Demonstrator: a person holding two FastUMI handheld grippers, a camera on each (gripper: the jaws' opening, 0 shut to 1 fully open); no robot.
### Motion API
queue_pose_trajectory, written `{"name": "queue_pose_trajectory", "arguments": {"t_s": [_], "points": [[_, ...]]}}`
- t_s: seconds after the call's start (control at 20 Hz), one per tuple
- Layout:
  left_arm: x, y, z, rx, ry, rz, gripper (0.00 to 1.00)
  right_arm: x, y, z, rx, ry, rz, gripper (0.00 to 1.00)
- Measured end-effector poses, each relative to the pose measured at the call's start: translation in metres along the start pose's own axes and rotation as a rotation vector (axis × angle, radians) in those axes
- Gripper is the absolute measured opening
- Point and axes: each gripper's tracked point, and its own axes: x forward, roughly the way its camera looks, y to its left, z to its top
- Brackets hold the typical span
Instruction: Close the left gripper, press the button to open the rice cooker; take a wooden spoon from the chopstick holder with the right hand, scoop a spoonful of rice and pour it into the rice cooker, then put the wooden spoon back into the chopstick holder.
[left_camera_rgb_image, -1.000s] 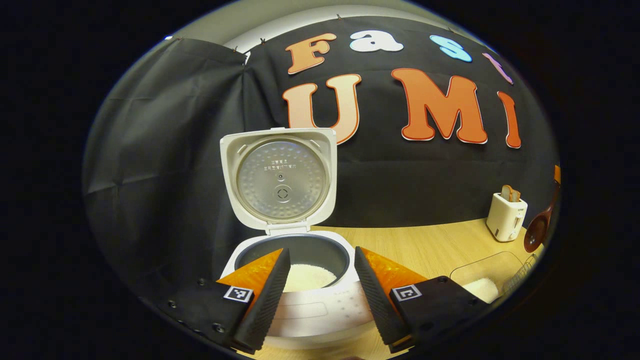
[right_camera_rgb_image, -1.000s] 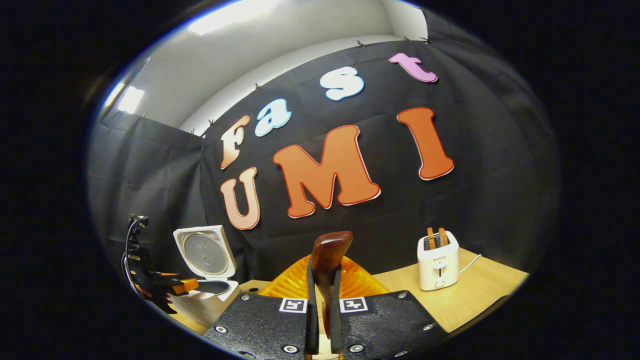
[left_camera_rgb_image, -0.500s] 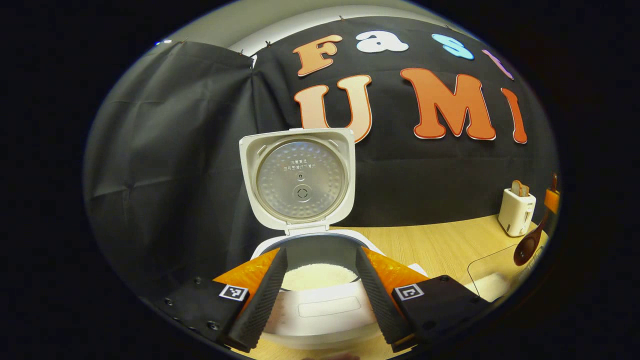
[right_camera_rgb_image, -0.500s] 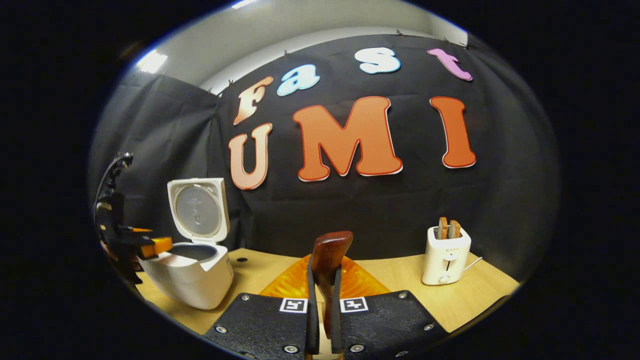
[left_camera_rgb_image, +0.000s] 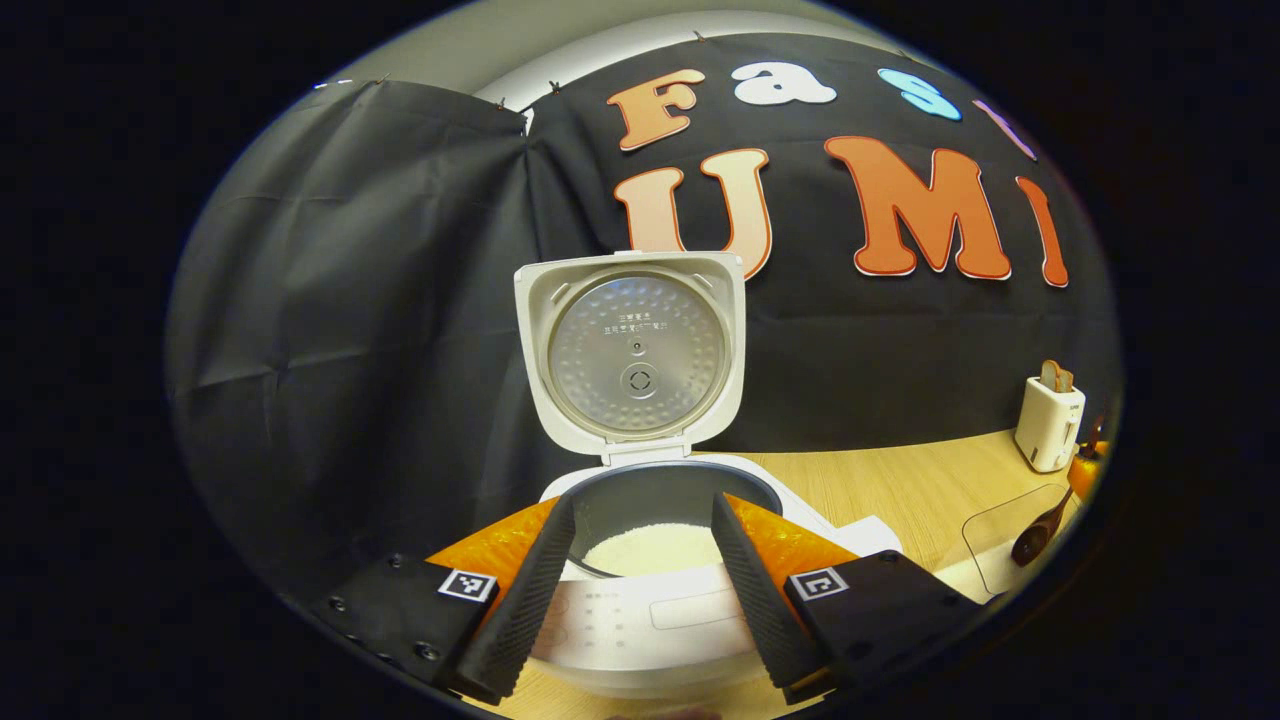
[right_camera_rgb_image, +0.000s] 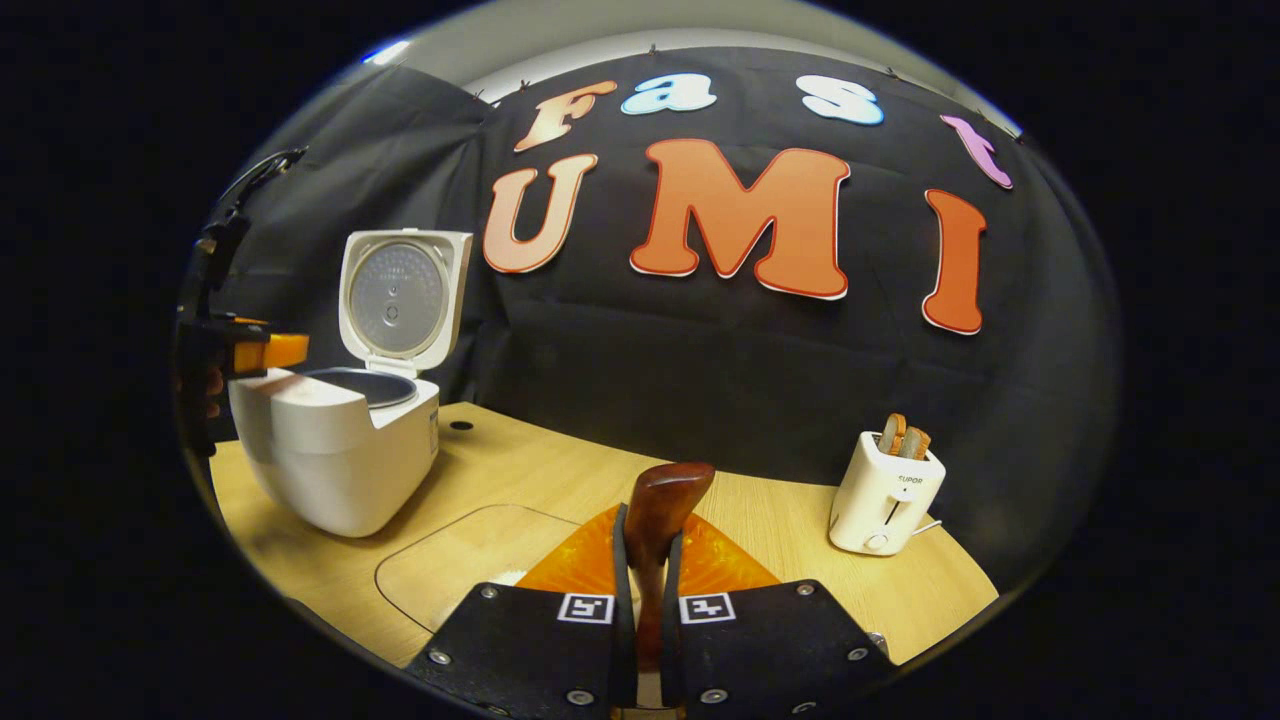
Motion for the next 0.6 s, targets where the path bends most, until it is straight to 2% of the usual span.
{"name": "queue_pose_trajectory", "arguments": {"t_s": [0.2, 0.5, 0.6], "points": [[-0.003, 0.006, -0.002, -0.014, -0.003, 0.002, 0.90, -0.004, 0.015, -0.008, 0.027, 0.014, 0.010, 0.10], [-0.005, 0.013, -0.007, -0.038, -0.005, 0.000, 0.89, -0.006, 0.020, -0.013, 0.219, 0.028, -0.041, 0.10], [-0.005, 0.015, -0.010, -0.047, -0.001, -0.002, 0.89, -0.004, 0.026, -0.010, 0.338, 0.040, -0.013, 0.10]]}}
